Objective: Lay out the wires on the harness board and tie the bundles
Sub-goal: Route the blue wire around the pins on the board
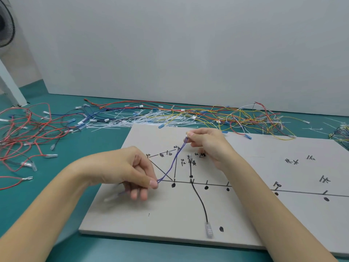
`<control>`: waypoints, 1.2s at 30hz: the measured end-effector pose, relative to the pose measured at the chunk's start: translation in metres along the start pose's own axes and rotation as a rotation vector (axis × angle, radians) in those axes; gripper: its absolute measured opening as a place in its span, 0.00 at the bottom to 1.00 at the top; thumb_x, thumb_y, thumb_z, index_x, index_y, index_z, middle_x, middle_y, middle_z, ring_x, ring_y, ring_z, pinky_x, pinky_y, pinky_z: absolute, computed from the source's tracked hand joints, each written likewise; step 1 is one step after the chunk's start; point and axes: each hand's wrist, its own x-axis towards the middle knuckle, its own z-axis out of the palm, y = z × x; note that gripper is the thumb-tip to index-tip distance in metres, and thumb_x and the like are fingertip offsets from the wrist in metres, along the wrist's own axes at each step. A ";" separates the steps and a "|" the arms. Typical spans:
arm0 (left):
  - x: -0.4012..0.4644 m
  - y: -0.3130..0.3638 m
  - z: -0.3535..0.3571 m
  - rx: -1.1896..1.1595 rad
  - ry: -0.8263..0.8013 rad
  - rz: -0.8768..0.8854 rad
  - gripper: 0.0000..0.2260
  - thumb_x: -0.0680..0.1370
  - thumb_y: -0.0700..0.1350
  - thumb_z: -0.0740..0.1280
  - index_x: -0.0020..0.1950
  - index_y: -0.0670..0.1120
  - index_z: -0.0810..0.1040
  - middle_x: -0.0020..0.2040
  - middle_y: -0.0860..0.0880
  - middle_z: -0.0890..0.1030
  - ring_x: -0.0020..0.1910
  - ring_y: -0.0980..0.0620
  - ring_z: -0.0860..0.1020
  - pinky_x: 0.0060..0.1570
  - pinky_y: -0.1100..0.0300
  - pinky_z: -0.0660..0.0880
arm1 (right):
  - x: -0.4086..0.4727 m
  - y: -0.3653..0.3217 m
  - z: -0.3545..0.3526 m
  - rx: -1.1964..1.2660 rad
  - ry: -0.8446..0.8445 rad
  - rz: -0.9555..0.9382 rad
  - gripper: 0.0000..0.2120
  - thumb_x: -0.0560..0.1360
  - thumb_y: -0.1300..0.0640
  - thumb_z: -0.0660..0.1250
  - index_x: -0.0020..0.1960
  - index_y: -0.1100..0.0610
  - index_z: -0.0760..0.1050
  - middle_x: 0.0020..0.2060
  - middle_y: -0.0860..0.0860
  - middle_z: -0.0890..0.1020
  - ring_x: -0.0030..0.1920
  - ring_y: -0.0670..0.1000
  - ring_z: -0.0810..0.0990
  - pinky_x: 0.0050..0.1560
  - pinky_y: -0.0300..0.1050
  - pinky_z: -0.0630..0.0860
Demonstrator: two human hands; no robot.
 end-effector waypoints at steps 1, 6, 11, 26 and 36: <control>0.000 0.000 0.001 0.005 -0.043 -0.002 0.06 0.76 0.43 0.72 0.39 0.48 0.83 0.38 0.41 0.85 0.30 0.52 0.80 0.31 0.65 0.74 | 0.000 -0.001 0.002 -0.016 -0.014 -0.024 0.07 0.78 0.60 0.66 0.42 0.55 0.79 0.36 0.49 0.83 0.31 0.38 0.78 0.31 0.30 0.70; 0.003 -0.001 0.005 0.014 -0.141 -0.018 0.08 0.78 0.42 0.69 0.40 0.46 0.74 0.40 0.39 0.85 0.33 0.49 0.82 0.32 0.63 0.75 | 0.004 0.003 0.011 -0.058 -0.023 -0.060 0.05 0.78 0.63 0.66 0.50 0.64 0.80 0.35 0.51 0.82 0.27 0.34 0.76 0.31 0.26 0.69; 0.005 -0.003 0.007 0.039 -0.177 -0.049 0.08 0.79 0.43 0.67 0.41 0.46 0.72 0.42 0.40 0.85 0.36 0.48 0.83 0.32 0.64 0.74 | 0.009 0.008 0.016 -0.102 -0.021 -0.072 0.04 0.78 0.63 0.66 0.46 0.60 0.78 0.35 0.51 0.81 0.26 0.35 0.76 0.30 0.26 0.70; 0.006 -0.001 0.011 0.001 -0.150 0.014 0.11 0.79 0.44 0.67 0.37 0.51 0.71 0.41 0.40 0.85 0.35 0.46 0.83 0.30 0.63 0.74 | 0.013 0.015 0.022 -0.116 0.011 -0.099 0.07 0.76 0.65 0.68 0.41 0.57 0.78 0.32 0.49 0.81 0.34 0.45 0.78 0.32 0.27 0.70; 0.003 0.002 0.013 0.027 -0.131 0.020 0.10 0.78 0.43 0.68 0.39 0.49 0.71 0.29 0.46 0.79 0.25 0.50 0.77 0.29 0.63 0.73 | 0.016 0.020 0.020 -0.196 0.031 -0.067 0.07 0.73 0.60 0.72 0.38 0.51 0.82 0.37 0.46 0.83 0.35 0.44 0.76 0.37 0.37 0.70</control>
